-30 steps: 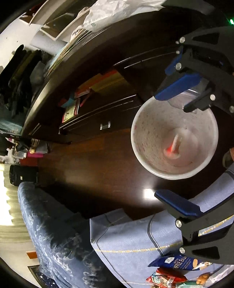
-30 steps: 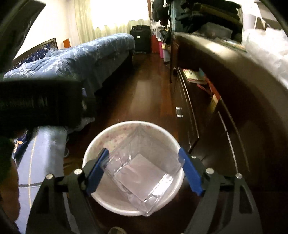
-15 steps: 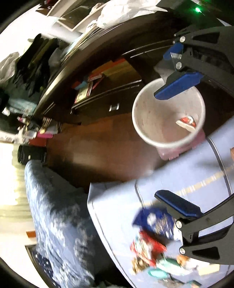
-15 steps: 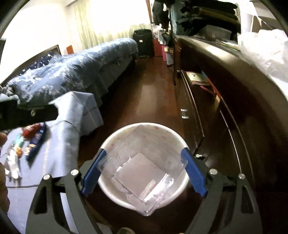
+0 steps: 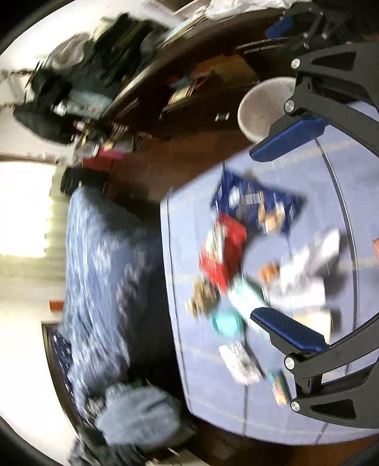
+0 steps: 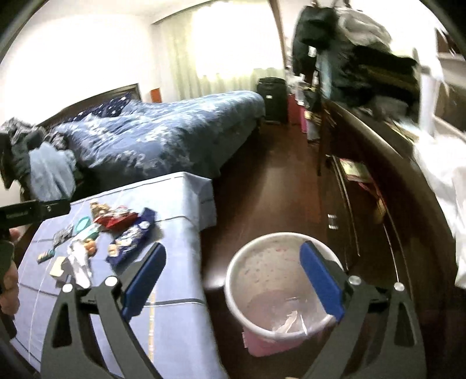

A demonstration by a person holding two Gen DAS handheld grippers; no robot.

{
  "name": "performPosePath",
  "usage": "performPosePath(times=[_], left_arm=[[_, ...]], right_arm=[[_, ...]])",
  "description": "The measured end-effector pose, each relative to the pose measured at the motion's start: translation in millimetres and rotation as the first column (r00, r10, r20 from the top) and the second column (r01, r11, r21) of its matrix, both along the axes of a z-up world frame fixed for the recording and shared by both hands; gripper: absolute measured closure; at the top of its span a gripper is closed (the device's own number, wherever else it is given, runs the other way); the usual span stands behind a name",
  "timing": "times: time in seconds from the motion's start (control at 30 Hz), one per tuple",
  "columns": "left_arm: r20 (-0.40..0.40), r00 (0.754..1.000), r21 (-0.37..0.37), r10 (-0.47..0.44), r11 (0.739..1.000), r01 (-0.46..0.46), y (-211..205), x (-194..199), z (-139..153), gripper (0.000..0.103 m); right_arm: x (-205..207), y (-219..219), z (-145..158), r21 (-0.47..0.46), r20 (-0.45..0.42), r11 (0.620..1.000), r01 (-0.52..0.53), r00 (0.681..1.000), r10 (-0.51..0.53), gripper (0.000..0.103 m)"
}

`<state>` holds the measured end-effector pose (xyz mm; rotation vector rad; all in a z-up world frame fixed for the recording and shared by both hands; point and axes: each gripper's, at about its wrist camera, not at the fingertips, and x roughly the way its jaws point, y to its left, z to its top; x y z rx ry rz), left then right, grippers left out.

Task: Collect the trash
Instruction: 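Grasp the yellow block with the left gripper while the right gripper grasps crumpled white paper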

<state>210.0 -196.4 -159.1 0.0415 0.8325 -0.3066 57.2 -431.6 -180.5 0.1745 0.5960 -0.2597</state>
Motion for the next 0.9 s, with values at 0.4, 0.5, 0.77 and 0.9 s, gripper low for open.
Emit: performPosePath(times=[0.4, 0.5, 0.77, 0.9], left_arm=[[-0.086, 0.967, 0.117, 0.24, 0.966, -0.23, 143, -4, -56, 0.004], [-0.12, 0.965, 0.142, 0.232, 0.966, -0.214, 145, -4, -76, 0.004], [-0.162, 0.973, 0.104, 0.162, 0.984, -0.147, 126, 8, -102, 0.004], [-0.158, 0.979, 0.118, 0.132, 0.987, -0.114, 112, 10, -104, 0.004]], right_arm=[[54, 150, -9, -0.004, -0.144, 0.946, -0.325, 0.936, 0.321, 0.004], [71, 183, -23, -0.03, -0.202, 0.926, -0.377, 0.909, 0.364, 0.004], [84, 196, -34, -0.08, -0.247, 0.924, -0.375, 0.905, 0.346, 0.004], [83, 177, -36, -0.044, -0.253, 0.938, -0.344, 0.912, 0.322, 0.004]])
